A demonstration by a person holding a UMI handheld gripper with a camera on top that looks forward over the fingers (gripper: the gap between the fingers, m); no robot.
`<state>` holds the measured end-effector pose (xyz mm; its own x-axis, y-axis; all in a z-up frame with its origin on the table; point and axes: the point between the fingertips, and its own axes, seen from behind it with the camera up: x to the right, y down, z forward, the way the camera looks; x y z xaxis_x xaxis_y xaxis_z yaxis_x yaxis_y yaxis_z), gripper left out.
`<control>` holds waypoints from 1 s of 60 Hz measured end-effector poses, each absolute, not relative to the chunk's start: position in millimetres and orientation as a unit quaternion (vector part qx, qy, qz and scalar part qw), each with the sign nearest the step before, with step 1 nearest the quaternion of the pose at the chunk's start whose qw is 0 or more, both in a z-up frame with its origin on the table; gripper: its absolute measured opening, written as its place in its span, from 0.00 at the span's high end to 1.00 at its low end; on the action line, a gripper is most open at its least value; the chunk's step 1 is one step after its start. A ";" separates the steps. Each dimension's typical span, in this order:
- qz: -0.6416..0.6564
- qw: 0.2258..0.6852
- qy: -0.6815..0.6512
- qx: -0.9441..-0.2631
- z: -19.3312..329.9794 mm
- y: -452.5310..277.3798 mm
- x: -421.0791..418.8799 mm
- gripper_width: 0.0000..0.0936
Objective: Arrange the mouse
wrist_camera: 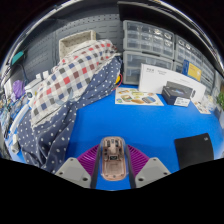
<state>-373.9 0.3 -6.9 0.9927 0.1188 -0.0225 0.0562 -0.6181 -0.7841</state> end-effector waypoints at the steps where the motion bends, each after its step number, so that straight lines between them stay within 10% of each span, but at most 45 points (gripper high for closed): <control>1: 0.035 0.433 -0.048 -0.900 -7.3 0.7 -373.0 0.54; 19: 0.053 0.397 -0.075 -0.913 2.1 -2.2 -373.1 0.61; 44: 0.032 0.541 -0.103 -0.834 222.1 -7.0 -206.3 0.61; 60: -0.005 0.500 -0.032 -0.865 156.9 -9.5 -61.0 0.61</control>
<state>-61.0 -9.5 156.9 0.9979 0.0508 0.0399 0.0599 -0.4976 -0.8653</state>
